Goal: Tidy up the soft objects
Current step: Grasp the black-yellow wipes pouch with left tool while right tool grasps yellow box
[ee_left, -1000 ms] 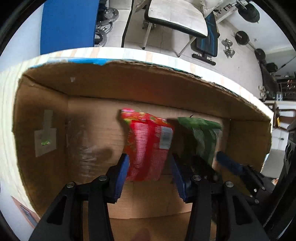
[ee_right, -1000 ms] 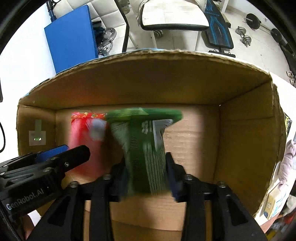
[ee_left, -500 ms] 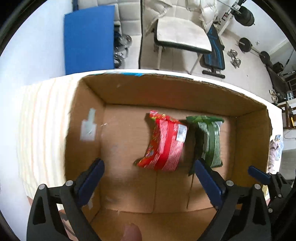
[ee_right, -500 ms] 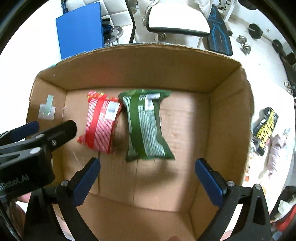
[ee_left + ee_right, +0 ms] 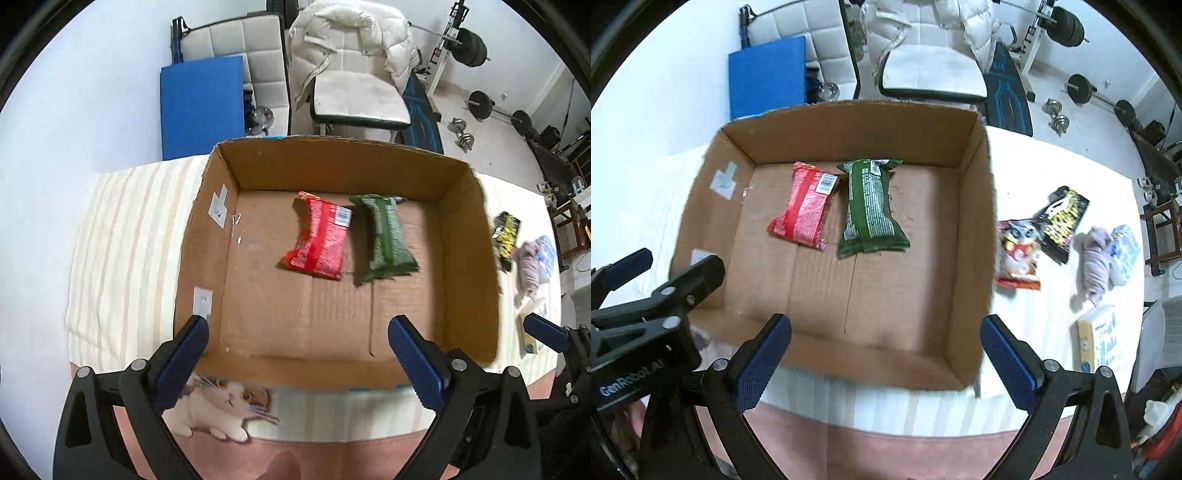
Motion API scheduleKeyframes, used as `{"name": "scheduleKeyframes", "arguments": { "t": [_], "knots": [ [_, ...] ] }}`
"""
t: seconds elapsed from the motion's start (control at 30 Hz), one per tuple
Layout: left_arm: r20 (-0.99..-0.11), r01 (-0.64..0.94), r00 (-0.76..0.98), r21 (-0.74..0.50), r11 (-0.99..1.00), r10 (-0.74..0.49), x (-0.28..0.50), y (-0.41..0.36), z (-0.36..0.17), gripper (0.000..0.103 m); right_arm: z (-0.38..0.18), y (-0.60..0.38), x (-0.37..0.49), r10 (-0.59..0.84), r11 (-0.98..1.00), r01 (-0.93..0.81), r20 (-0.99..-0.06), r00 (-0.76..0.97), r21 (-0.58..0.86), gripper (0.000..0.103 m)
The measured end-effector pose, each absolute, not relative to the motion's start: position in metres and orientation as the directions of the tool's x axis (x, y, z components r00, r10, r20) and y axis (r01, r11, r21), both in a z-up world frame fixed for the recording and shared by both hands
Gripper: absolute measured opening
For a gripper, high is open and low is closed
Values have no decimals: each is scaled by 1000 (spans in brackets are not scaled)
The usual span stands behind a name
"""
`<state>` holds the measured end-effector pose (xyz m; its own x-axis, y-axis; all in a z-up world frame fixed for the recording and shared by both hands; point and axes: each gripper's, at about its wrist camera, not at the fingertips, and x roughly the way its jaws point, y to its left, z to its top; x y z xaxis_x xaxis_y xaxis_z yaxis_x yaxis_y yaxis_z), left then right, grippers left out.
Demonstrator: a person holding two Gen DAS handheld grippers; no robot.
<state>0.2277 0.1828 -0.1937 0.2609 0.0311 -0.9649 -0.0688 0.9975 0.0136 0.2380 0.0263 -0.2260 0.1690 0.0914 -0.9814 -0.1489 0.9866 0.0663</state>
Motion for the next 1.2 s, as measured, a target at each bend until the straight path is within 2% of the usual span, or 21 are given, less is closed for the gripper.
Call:
{"name": "scheduleKeyframes", "arguments": {
  "t": [0.3,0.5,0.6,0.7,0.8,1.0,1.2],
  "knots": [
    [-949,-71,316,-20,997,3,195,144,-144,100,-176,-10,196,185,976,-155,-957,225,152,103],
    [-945,54,326,-7,999,-24,207,70,-119,100,-153,-80,185,207,978,-90,-942,266,189,103],
    [-963,128,250,-66,990,-96,232,26,-132,100,-153,-136,186,140,989,-4,-948,286,145,103],
    [-977,177,157,-113,978,-141,262,-16,-157,100,-169,-194,193,65,993,79,-966,251,87,103],
    [-991,238,91,-75,968,-100,293,-64,-189,100,-203,-246,204,35,989,134,-986,163,58,103],
    [-1000,314,3,-15,949,-17,349,-133,-249,99,-278,-306,226,51,984,172,-999,17,53,103],
    [-996,362,-68,23,932,51,389,-174,-308,99,-341,-319,245,86,983,173,-992,-95,69,101]
  ]
}}
